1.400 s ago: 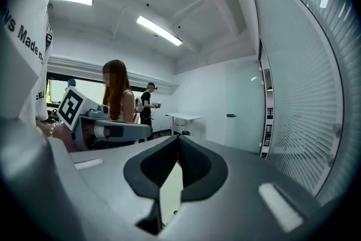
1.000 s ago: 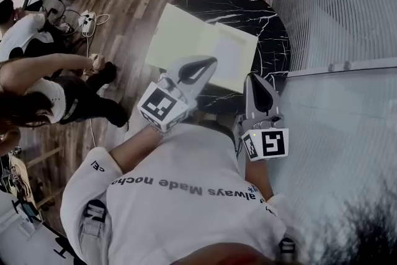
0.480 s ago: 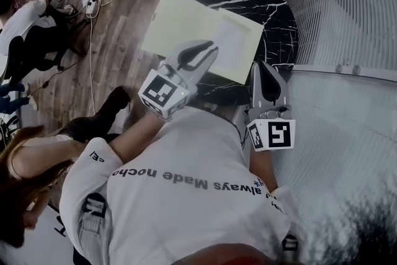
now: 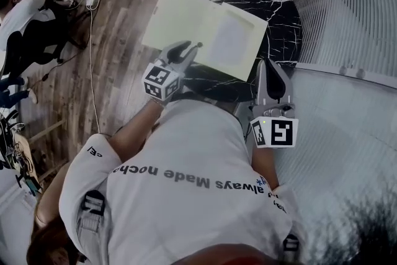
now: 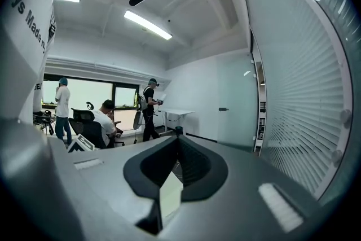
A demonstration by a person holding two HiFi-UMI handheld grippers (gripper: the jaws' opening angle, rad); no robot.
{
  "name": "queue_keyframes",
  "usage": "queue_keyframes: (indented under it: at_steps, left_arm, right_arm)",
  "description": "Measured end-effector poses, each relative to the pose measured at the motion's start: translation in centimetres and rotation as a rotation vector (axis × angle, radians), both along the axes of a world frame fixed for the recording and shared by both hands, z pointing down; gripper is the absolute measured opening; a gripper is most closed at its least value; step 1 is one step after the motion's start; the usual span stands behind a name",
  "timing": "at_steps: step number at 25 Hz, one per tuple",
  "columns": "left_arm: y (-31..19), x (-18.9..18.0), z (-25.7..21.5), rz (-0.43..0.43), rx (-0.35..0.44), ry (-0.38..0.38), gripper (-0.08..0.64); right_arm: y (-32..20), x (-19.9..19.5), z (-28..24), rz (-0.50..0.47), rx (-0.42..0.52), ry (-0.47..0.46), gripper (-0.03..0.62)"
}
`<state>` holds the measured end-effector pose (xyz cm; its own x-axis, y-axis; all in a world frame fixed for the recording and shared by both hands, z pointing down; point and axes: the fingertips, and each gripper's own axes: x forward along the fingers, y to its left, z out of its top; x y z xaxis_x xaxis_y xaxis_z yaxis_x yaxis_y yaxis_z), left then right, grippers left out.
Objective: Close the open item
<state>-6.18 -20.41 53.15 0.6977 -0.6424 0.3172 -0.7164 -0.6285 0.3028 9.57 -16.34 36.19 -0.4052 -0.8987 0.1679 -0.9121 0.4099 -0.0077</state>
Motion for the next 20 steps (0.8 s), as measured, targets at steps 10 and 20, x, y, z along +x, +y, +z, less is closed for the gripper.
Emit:
queue_keyframes:
  at_steps: [10, 20]
  left_arm:
    - [1.1, -5.5, 12.3, -0.134, -0.217, -0.023, 0.115]
    - [3.5, -9.6, 21.6, -0.302, -0.472, 0.071, 0.14]
  right_arm:
    - [-0.1, -0.7, -0.2, -0.017, 0.007, 0.001, 0.002]
    - [0.9, -0.9, 0.1, -0.032, 0.002, -0.005, 0.002]
